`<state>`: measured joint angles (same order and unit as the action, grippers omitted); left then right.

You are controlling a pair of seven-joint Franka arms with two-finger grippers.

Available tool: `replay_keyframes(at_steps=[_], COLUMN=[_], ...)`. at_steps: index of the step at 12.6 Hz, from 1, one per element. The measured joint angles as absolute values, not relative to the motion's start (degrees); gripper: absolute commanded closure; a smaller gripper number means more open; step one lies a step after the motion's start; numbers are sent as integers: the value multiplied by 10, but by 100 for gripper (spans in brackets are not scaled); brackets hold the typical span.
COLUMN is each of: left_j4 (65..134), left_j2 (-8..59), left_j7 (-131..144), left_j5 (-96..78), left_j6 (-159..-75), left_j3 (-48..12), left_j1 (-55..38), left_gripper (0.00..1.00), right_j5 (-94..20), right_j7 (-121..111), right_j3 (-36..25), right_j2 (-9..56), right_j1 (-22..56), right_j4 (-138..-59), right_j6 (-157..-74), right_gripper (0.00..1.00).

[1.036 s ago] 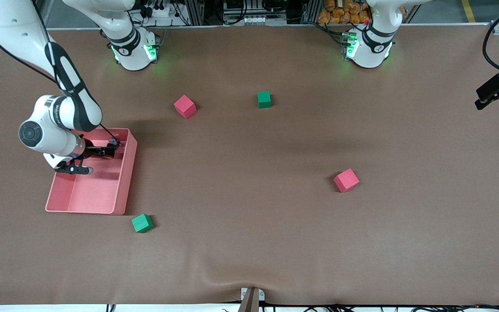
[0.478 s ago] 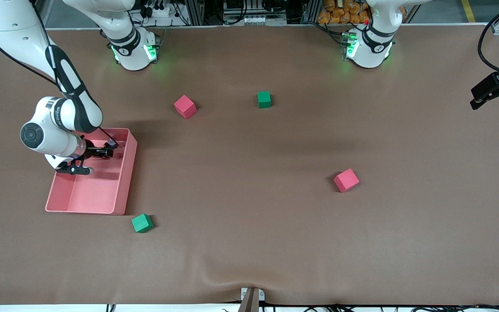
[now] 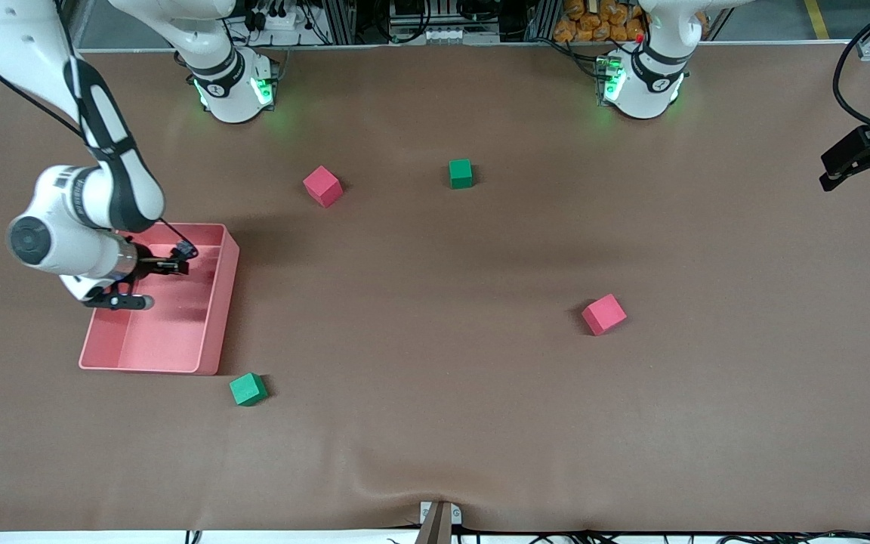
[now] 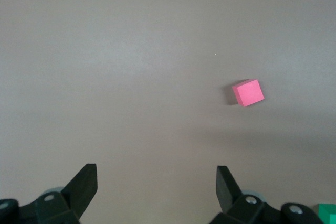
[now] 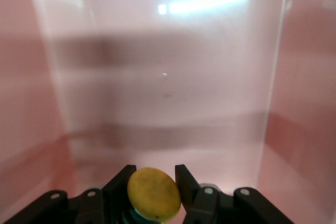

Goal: Place and upright button with both arms
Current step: 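Lift the button out of the tray with the right gripper toward the table middle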

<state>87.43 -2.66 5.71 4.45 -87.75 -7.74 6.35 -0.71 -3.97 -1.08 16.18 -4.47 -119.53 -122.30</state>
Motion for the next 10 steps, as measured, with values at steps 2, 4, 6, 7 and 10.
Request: replay_keyframes(at_steps=[2,4,6,7,10], left_j4=[873,872,871,871,871], left_j2=[-28,-29,-29,-29,-29], left_j7=[57,57,57,57,57], left_j5=[45,45,45,45,45], left_j6=[-878,-878,-878,-878,-878], left_j3=[-78,-78,-78,-78,-79], left_j1=[63,63,63,63,63], left_gripper=[0,0,0,0,0], right_j5=[-7,-7,-9,-9,-8], right_j7=[-40,-40,-38,-34,39], right_j3=[-9,-6,-3,-2,0], right_j2=[142,139,149,164,258], right_j1=[-13,38,108,150,285], right_j4=[-1117,-1050,-1001,-975,-887], right_j6=[-1130,-1089,-1088,-1092,-1128], right_gripper=[88,88,87,87,87])
